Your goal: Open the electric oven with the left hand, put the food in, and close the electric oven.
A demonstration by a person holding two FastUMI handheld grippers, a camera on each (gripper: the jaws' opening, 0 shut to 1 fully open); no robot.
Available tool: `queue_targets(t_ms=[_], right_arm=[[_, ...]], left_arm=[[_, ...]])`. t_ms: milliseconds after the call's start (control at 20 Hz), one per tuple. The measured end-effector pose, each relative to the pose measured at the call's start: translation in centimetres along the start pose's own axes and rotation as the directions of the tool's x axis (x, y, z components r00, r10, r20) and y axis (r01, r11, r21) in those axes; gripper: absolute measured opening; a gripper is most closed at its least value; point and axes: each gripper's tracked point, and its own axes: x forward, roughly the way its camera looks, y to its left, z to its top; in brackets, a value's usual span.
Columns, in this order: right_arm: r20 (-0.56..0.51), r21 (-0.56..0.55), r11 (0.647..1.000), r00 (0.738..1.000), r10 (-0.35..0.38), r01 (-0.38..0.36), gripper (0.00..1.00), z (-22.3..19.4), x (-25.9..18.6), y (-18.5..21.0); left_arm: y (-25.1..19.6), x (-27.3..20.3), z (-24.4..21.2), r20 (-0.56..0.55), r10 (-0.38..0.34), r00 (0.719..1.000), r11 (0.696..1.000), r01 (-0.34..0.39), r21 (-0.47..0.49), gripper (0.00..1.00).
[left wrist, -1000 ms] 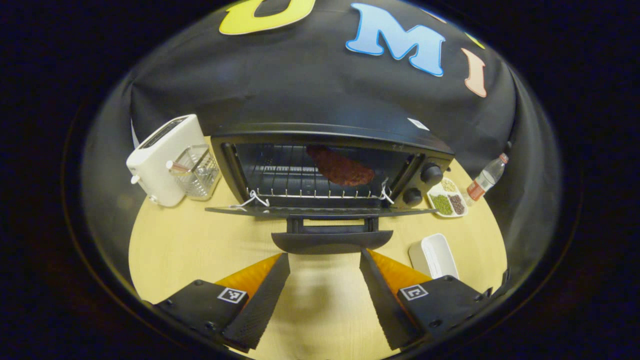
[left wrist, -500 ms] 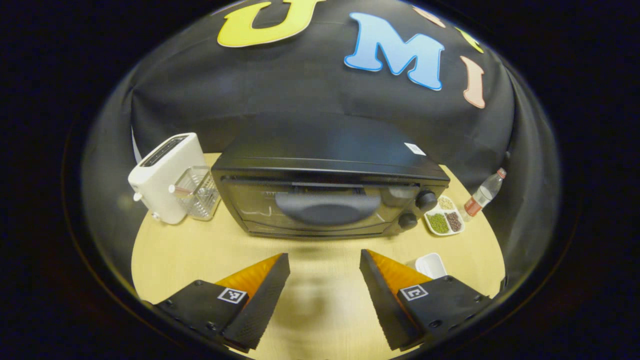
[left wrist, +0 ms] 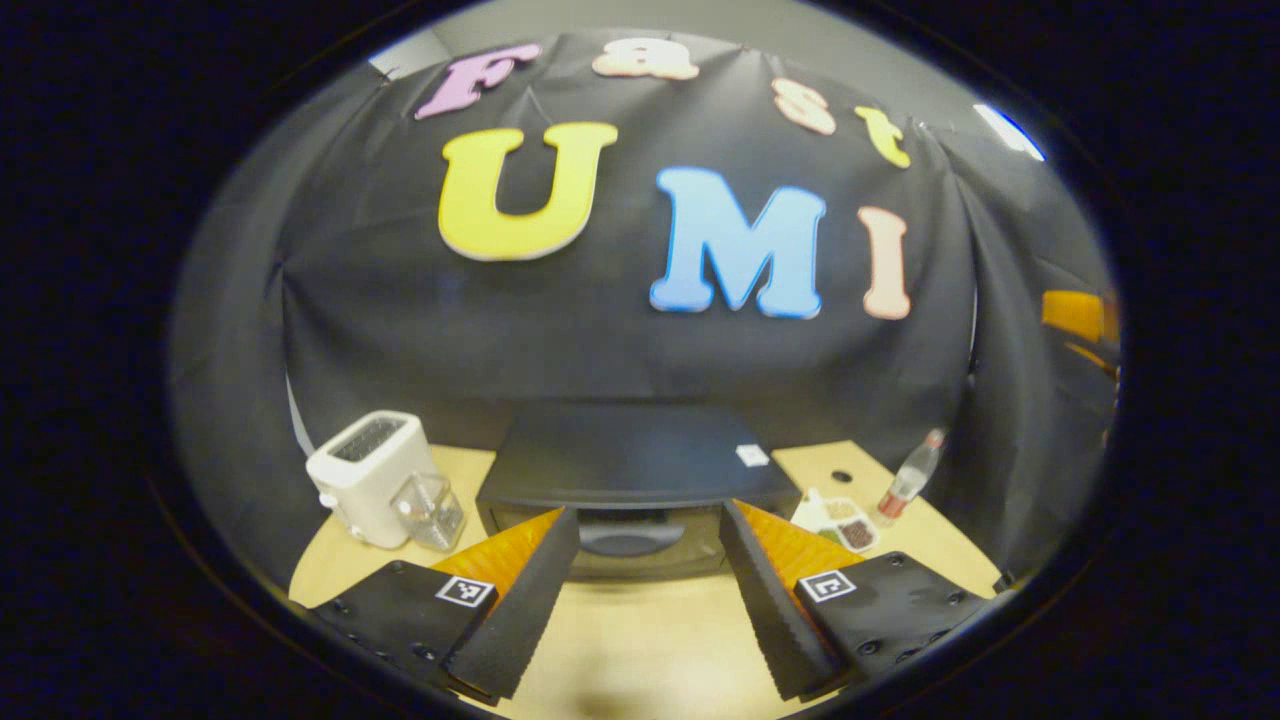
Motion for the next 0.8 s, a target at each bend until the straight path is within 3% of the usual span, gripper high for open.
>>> queue_targets(t_ms=[150,300,400,450,550,600,700,800], right_arm=[[0.017,-0.017,0.999,0.999,0.043,-0.043,0.93,0.6,0.3,1.5],[0.033,-0.019,0.995,0.995,0.096,-0.096,0.97,1.9,0.3,2.9],[0.055,-0.003,0.991,0.989,0.134,-0.134,0.97,3.4,0.2,3.5],[0.071,0.000,0.990,0.987,0.144,-0.145,0.97,4.2,0.2,3.6],[0.104,-0.006,0.987,0.982,0.160,-0.160,0.93,5.4,0.2,3.5],[0.113,-0.009,0.984,0.978,0.176,-0.176,0.97,5.8,0.3,3.7],[0.099,0.000,0.974,0.970,0.224,-0.225,0.93,5.4,0.3,4.4],[0.077,0.045,0.962,0.961,0.265,-0.269,0.97,5.0,-0.1,5.1]], left_arm=[[-1.3,-3.4,7.4,0.180,0.011,0.984,0.999,-0.018,0.037,0.95],[-2.5,-5.8,12.2,0.283,0.027,0.959,0.999,-0.038,0.032,0.99],[-3.2,-6.9,13.8,0.305,0.039,0.951,0.998,-0.055,0.042,0.99],[-3.2,-7.4,14.1,0.305,0.055,0.951,0.996,-0.072,0.046,0.91],[-3.1,-7.8,14.1,0.298,0.086,0.951,0.994,-0.102,0.040,0.96],[-3.2,-8.0,14.1,0.297,0.096,0.950,0.993,-0.114,0.042,0.99],[-3.2,-7.9,14.1,0.286,0.115,0.951,0.989,-0.137,0.061,0.97],[-3.8,-8.0,14.4,0.289,0.117,0.950,0.986,-0.146,0.079,0.95]])
